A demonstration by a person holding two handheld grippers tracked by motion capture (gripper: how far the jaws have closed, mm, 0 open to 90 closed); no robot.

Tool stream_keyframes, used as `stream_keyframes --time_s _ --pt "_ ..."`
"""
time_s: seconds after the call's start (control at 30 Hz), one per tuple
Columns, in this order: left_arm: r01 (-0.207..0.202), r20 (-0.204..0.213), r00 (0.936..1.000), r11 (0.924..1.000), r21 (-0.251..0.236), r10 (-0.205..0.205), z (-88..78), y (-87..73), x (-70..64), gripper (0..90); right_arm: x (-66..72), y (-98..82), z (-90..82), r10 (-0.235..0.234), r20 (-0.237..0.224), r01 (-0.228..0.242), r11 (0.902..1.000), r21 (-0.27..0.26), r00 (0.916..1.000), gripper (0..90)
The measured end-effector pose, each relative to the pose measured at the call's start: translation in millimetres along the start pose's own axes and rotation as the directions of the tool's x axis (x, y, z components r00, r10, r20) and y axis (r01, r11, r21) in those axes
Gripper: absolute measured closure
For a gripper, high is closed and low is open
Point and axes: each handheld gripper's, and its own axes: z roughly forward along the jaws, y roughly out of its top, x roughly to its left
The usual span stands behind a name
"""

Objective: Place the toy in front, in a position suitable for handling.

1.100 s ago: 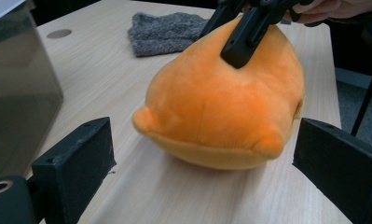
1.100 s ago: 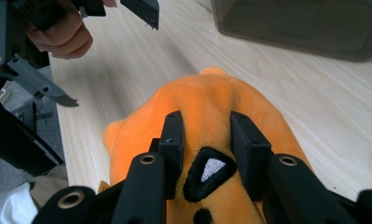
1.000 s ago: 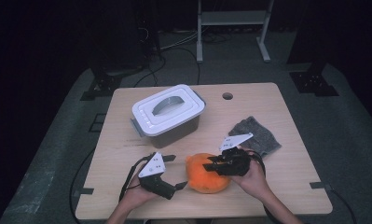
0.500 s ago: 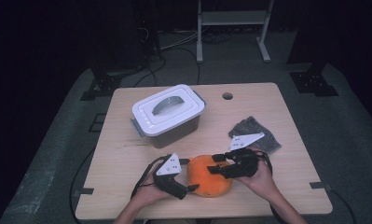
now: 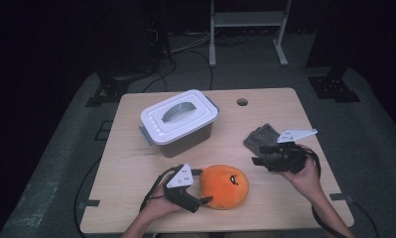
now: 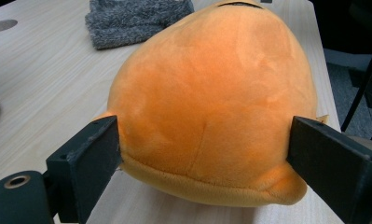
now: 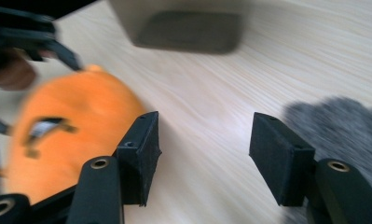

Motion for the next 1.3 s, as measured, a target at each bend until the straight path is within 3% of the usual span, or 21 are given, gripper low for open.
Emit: stream_keyframes --time_s 0.03,0.17,0.37,0.53,0.57,0.63,0.7,0.77,1.0,1.3 --pt "-0.001 0.000 1.0000 1.0000 0.000 0.001 0.1 -0.1 -0.3 9.3 -10.6 -6.0 0.4 0.013 0.036 -0.013 0.9997 0.022 0.9993 42.0" --pt "-0.004 -0.001 1.0000 1.0000 -0.001 0.004 0.3 0.2 -1.4 9.1 -27.7 -17.1 4.0 0.038 0.084 -0.043 0.9975 0.056 0.9958 43.3" --pt "-0.010 -0.004 0.9999 0.9999 0.002 0.010 1.4 0.2 -2.2 8.0 -46.6 -31.7 10.4 0.082 0.128 -0.094 0.9910 0.095 0.9884 48.8" --pt "-0.014 -0.005 0.9999 0.9999 0.009 0.014 2.4 -0.4 -2.4 6.5 -55.3 -43.2 17.4 0.099 0.154 -0.121 0.9822 0.143 0.9831 61.8" --pt "-0.015 -0.005 0.9999 0.9998 0.009 0.015 2.4 -0.3 -2.4 6.5 -57.1 -47.1 19.7 0.101 0.158 -0.127 0.9786 0.162 0.9822 67.8" --pt "-0.015 -0.004 0.9999 0.9998 0.009 0.015 2.3 -0.3 -2.3 6.5 -57.6 -48.3 20.1 0.105 0.155 -0.131 0.9771 0.168 0.9823 70.9" --pt "-0.013 -0.005 0.9999 0.9999 0.009 0.013 2.4 -0.3 -2.4 6.5 -57.8 -51.4 20.2 0.116 0.146 -0.142 0.9723 0.186 0.9824 84.4" --pt "-0.015 -0.007 0.9999 0.9998 0.010 0.015 2.4 -0.2 -2.7 6.5 -57.2 -52.7 18.4 0.121 0.132 -0.146 0.9694 0.198 0.9838 87.1" --pt "-0.016 -0.007 0.9999 0.9998 0.011 0.016 2.3 -0.2 -2.7 6.5 -49.4 -58.6 9.0 0.119 0.094 -0.137 0.9661 0.219 0.9884 87.8" --pt "-0.014 -0.007 0.9999 0.9998 0.012 0.014 2.3 0.0 -2.6 6.5 -19.6 -80.9 -12.1 0.088 0.031 -0.093 0.9625 0.255 0.9957 87.6"
